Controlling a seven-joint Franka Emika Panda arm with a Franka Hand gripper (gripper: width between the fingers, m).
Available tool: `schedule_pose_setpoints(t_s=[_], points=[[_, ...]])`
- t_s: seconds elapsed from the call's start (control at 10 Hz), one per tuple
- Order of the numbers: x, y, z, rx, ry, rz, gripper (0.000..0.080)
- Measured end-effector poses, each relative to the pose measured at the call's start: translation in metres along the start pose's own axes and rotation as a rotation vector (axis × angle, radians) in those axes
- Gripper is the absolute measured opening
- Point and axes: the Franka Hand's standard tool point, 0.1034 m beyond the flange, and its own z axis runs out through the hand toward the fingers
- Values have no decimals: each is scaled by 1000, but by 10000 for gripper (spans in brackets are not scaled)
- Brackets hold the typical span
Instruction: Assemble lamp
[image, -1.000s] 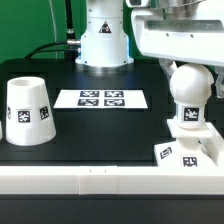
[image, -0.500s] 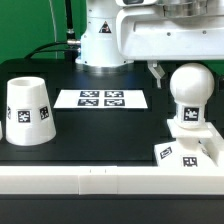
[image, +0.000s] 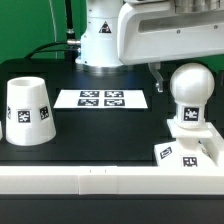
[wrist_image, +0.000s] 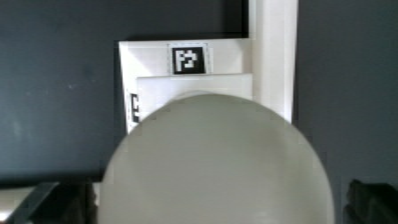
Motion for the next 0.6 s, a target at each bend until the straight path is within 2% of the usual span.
schedule_pose_setpoints(t_s=[0.4, 0.6], points=[[0, 1, 1, -2, -1, -264, 699], [-1, -6, 2, -26, 2, -459, 699]])
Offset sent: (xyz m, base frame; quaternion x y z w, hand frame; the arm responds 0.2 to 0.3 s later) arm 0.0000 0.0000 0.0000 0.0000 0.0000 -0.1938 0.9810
